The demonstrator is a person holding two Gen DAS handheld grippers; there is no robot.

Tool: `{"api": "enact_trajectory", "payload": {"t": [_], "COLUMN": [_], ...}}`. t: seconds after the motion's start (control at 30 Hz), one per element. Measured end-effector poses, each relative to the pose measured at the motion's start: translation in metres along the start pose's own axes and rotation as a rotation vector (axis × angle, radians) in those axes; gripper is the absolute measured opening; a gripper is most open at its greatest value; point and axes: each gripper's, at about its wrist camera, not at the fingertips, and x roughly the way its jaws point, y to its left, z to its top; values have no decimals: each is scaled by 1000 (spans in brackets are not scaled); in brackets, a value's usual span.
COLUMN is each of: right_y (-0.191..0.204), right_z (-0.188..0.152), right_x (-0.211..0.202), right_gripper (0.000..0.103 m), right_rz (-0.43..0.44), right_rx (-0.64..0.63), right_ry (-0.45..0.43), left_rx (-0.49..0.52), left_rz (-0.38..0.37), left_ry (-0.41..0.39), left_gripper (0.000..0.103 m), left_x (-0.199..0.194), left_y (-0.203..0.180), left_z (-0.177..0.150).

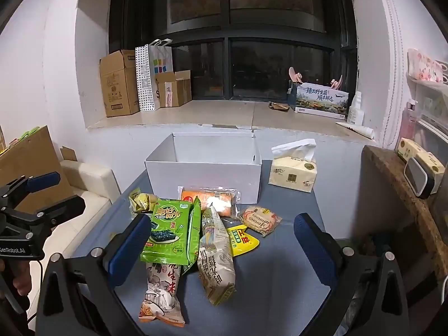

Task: Organize snacks

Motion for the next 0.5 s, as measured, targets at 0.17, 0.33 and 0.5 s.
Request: {"api": "enact_trajectory", "payload": {"t": [0.17,0.33,0.5], "right_y": [0,0,0], "right_z": [0,0,0], "right_x": [0,0,1], "right_gripper": [103,103,103], "right_rz": [-1,-2,0], "right_rx": [0,0,0], "right_ry": [3,2,4], "left_rx": [-2,-8,-6], "left_rz": [-2,-2,-2], "left_ry": [4,3,3], "left_gripper": [103,103,103], "left_x": [1,1,0], "left_y": [1,1,2], "left_z": [0,1,0]}}
